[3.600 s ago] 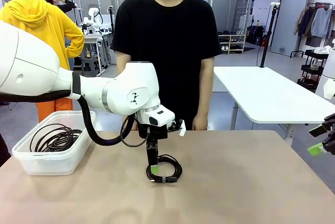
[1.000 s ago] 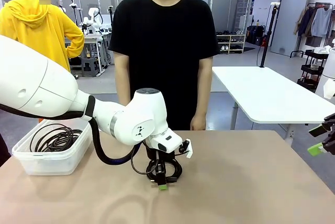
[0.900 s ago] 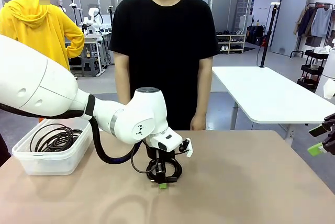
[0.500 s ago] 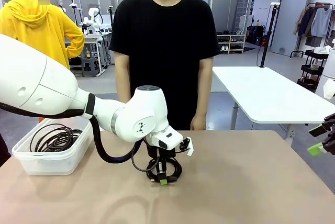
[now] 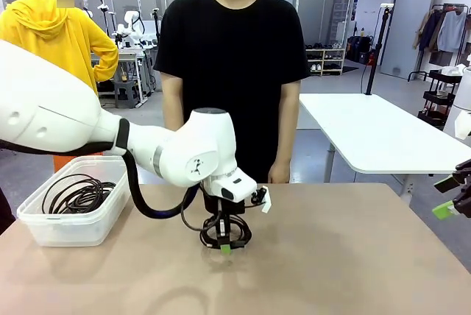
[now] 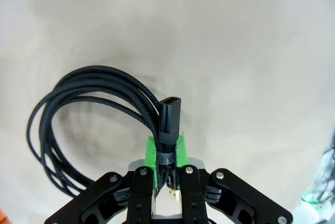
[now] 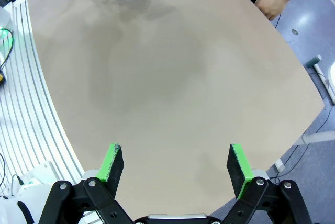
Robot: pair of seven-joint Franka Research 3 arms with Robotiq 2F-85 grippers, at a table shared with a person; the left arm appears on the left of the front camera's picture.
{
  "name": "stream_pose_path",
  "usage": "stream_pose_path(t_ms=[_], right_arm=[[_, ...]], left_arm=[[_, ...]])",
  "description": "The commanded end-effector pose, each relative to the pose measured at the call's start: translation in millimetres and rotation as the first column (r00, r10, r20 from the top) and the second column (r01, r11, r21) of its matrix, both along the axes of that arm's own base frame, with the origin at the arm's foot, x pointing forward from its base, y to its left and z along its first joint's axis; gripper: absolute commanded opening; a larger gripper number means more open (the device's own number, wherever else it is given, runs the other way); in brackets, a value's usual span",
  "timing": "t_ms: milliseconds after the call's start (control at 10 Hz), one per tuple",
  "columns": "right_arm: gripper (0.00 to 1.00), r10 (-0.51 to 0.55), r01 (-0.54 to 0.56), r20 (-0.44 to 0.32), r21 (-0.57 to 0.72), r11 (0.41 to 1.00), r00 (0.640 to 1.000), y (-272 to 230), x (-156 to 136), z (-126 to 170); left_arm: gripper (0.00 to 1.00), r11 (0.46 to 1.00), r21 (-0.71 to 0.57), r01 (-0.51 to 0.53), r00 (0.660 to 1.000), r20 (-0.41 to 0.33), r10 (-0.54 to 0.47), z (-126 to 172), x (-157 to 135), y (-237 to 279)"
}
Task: Organize and store the cables.
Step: Place the USB Extension Cable into the Organizing box.
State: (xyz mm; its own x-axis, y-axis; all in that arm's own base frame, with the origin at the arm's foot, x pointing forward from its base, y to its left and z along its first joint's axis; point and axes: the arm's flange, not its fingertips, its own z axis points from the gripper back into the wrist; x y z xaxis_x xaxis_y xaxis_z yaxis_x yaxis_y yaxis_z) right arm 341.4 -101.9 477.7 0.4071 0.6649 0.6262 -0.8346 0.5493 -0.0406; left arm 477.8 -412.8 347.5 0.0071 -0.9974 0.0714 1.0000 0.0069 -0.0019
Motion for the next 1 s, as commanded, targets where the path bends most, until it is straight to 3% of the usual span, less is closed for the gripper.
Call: stream_pose_path(t_ms=[0,100,300,500,600,900], right_arm=[[1.00,0.001,-0.001,-0.002,0.011,1.000,1.000,2,1,0],[1.00,0.001,-0.001,-0.002,0.011,1.000,1.000,2,1,0],[1.00,0.001,-0.001,-0.002,0.011,1.000,1.000,2,1,0],[1.00,0.001,-0.001,-0.002,0.011,1.000,1.000,2,1,0],[1.00,0.001,-0.001,-0.002,0.011,1.000,1.000,2,1,0],[1.00,0.001,-0.001,-0.002,0.011,1.000,1.000,2,1,0]], left_arm=[[0.00,0.998,0.046,0.039,0.999,0.023,-0.041,56,-11,12],[0.07,0.997,0.057,0.054,0.997,0.045,-0.057,78,-17,18],[0.07,0.995,0.056,0.082,0.992,0.088,-0.087,104,-27,23],[0.07,0.985,0.053,0.163,0.979,0.118,-0.169,112,-35,14],[0.07,0.997,0.052,0.065,0.992,0.106,-0.070,116,-26,16],[0.07,0.997,0.052,0.065,0.992,0.106,-0.070,116,-26,16]])
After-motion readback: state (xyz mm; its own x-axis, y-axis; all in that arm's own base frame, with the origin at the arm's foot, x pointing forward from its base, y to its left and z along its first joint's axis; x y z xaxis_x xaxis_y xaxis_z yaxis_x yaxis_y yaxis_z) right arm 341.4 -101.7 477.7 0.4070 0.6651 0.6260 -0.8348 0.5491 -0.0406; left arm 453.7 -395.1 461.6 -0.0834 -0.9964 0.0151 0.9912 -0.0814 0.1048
